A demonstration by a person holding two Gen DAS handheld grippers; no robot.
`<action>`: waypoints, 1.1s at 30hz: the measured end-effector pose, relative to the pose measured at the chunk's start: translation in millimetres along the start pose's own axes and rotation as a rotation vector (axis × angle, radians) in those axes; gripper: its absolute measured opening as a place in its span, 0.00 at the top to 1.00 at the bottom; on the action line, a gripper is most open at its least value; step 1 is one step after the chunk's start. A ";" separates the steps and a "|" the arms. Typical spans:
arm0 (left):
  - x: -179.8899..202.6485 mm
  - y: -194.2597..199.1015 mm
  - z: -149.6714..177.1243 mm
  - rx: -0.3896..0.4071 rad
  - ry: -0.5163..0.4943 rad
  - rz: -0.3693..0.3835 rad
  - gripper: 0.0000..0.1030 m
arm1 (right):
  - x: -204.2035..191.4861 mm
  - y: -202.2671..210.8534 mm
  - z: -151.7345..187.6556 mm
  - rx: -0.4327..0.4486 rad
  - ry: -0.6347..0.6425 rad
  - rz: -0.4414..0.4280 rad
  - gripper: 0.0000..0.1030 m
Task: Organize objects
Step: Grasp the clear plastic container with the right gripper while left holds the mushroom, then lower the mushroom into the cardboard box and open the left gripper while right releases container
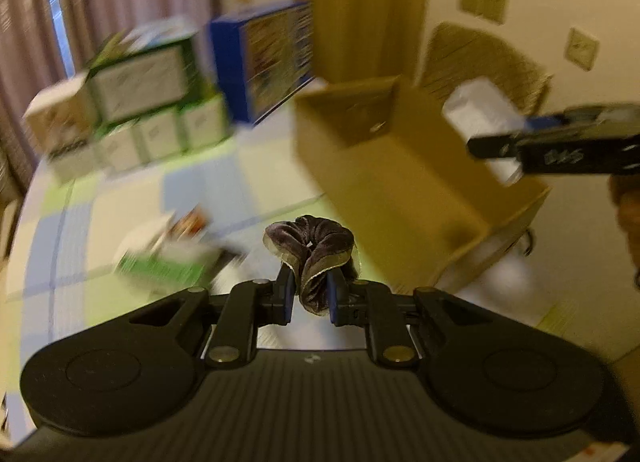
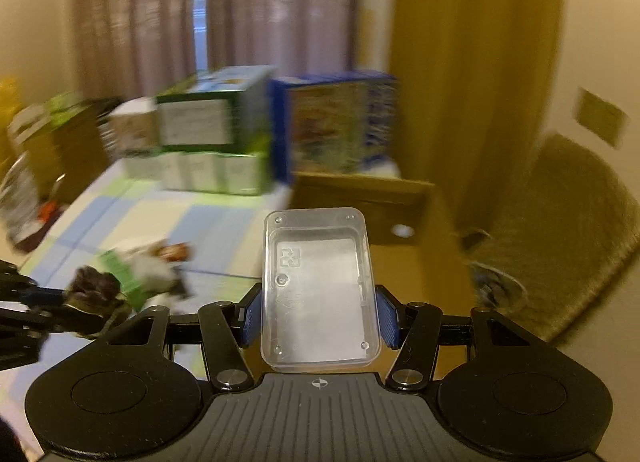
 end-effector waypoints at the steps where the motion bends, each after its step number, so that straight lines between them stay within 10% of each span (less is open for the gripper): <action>1: 11.1 -6.7 -11.8 0.008 -0.010 0.018 0.87 | 12.6 -2.3 -1.7 -0.007 -0.023 0.012 0.48; 12: 73.1 -96.2 -75.4 -0.009 -0.043 0.125 0.85 | 89.4 -34.7 11.9 -0.077 -0.135 0.067 0.48; 16: 77.4 -113.1 -79.5 -0.016 -0.037 0.121 0.67 | 97.5 -41.6 19.0 -0.086 -0.150 0.046 0.48; 27: 52.8 -83.8 -66.4 0.029 0.004 0.063 0.51 | 93.3 -58.8 21.8 -0.082 -0.223 -0.035 0.47; 30: 45.9 -70.0 -59.0 0.042 0.021 0.043 0.41 | 94.3 -54.5 19.6 -0.058 -0.257 -0.055 0.23; 33: 38.9 -56.0 -48.7 0.049 0.032 0.031 0.37 | 90.8 -40.8 19.5 -0.042 -0.253 -0.050 0.21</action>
Point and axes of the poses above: each gripper's, at about its wrist camera, not at the fingertips, and y roughly against the way its jaws point, x to its right, z to its underside, the point moved 4 cm from there along -y, roughly the way its jaws point, and after that the axes turned 3 degrees about z, right-handed, at the moved point
